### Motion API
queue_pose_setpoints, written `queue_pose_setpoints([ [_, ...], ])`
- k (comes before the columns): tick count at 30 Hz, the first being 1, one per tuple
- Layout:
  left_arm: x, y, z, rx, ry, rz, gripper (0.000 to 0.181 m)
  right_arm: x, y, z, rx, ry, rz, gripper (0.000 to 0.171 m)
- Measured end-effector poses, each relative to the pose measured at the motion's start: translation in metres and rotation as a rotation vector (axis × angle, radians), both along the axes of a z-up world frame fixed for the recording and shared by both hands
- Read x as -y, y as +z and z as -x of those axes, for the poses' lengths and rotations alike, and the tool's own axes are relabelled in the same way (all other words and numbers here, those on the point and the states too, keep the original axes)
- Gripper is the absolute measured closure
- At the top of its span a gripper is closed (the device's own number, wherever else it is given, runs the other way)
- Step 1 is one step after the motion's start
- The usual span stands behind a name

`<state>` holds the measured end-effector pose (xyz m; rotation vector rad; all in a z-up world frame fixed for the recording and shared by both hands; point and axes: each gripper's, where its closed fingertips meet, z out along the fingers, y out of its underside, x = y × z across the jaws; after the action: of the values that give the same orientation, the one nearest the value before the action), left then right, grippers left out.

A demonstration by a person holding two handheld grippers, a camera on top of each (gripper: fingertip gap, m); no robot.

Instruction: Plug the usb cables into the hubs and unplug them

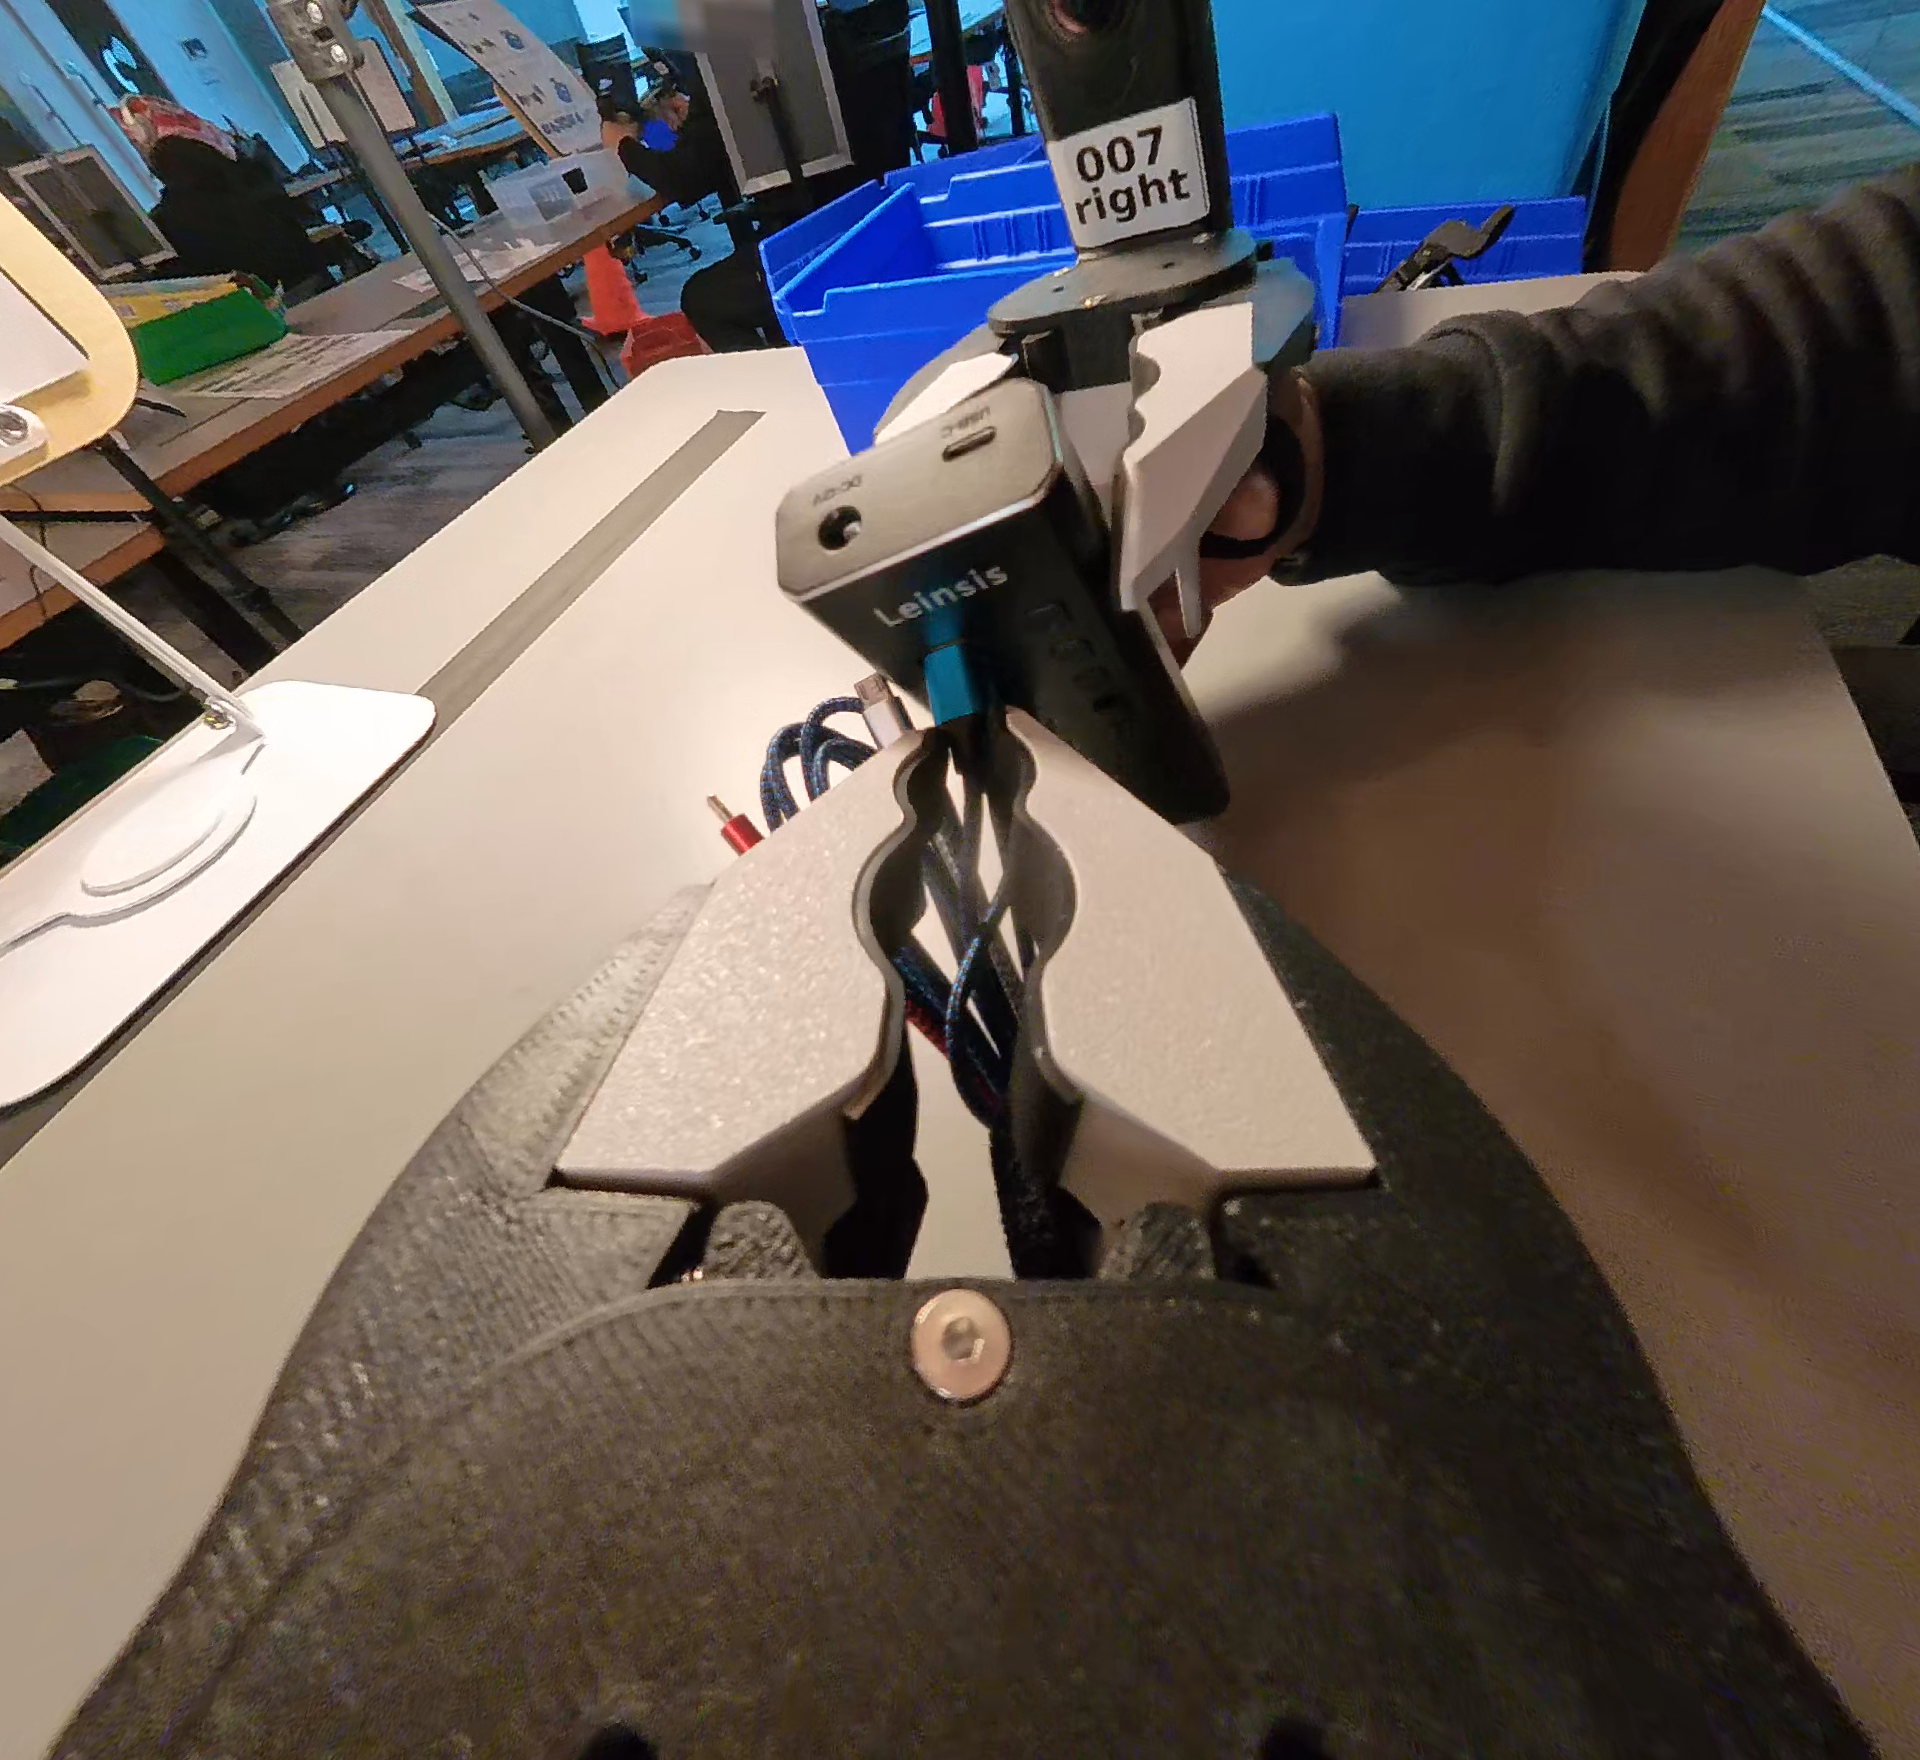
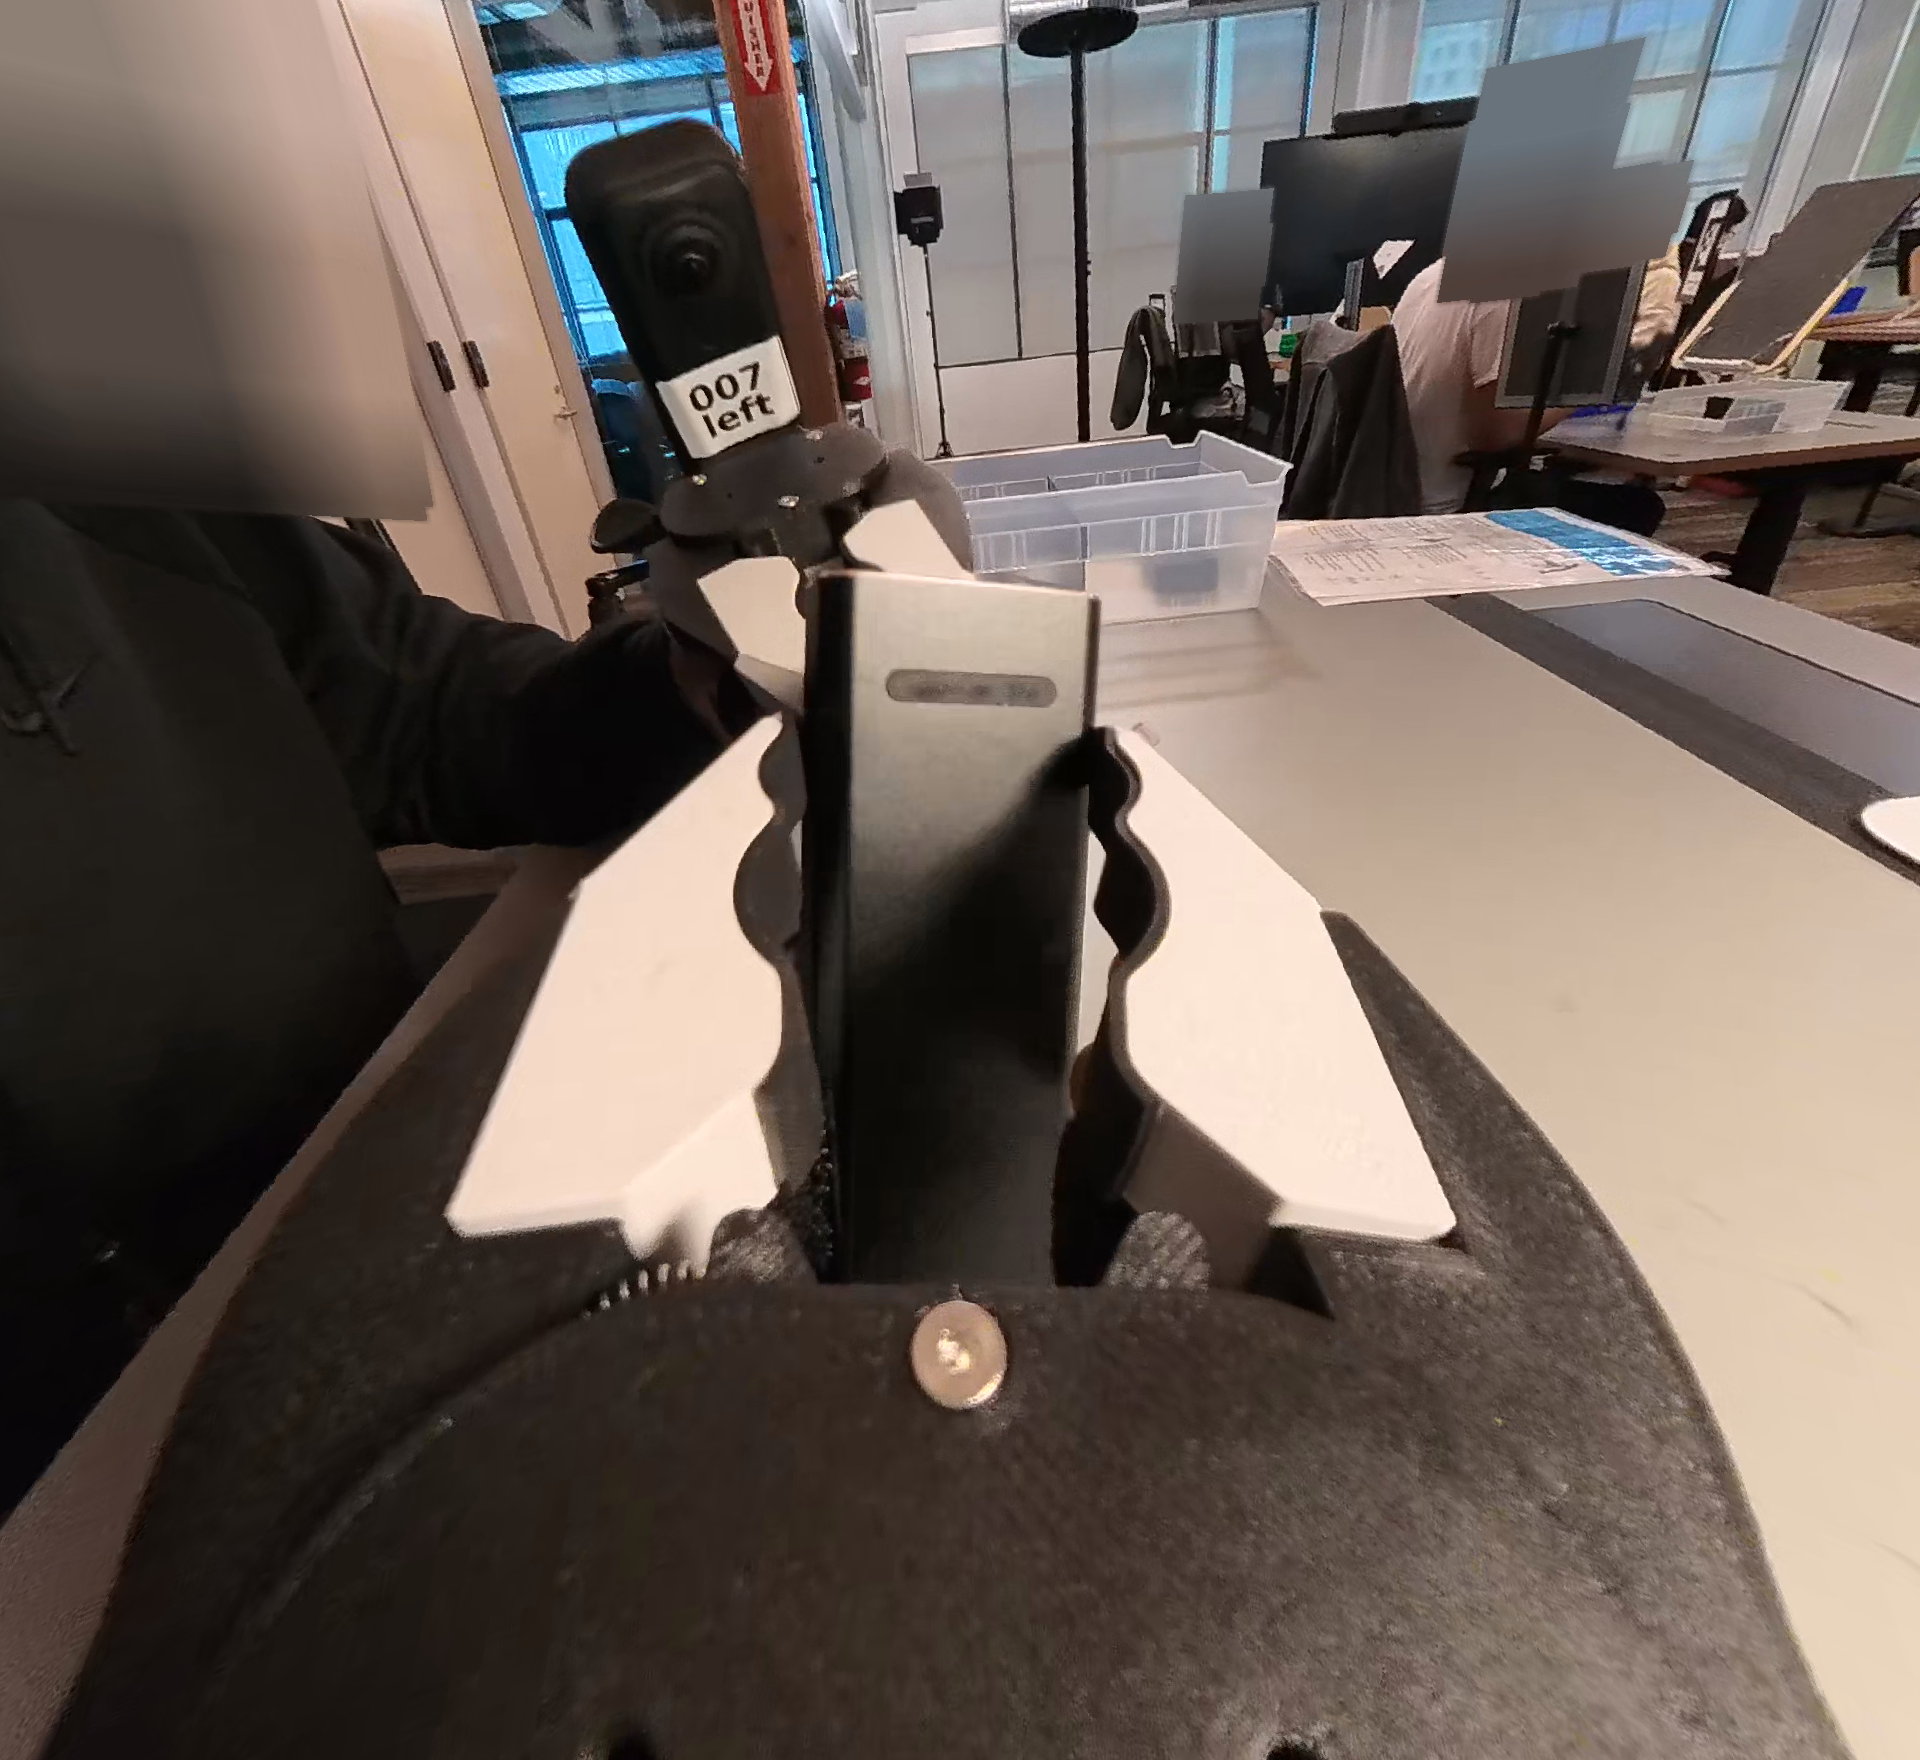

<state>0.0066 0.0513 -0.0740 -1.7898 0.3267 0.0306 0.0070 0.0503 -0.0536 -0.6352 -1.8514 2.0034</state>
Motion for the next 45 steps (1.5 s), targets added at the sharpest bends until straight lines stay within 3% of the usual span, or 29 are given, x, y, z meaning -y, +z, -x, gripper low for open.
queue_pose_setpoints([
  [22, -0.003, 0.003, 0.002, 0.047, 0.036, -0.032, 0.173, -0.003, -0.004, 0.001, 0.056, 0.012, -0.019, 0.116],
  [36, -0.002, 0.007, 0.014, -0.219, 0.156, -0.071, 0.172, -0.005, -0.024, 0.009, 0.060, -0.121, -0.184, 0.113],
  [45, 0.000, 0.013, 0.009, -0.100, 0.078, -0.130, 0.168, 0.000, -0.047, 0.013, 0.079, -0.130, -0.275, 0.114],
])
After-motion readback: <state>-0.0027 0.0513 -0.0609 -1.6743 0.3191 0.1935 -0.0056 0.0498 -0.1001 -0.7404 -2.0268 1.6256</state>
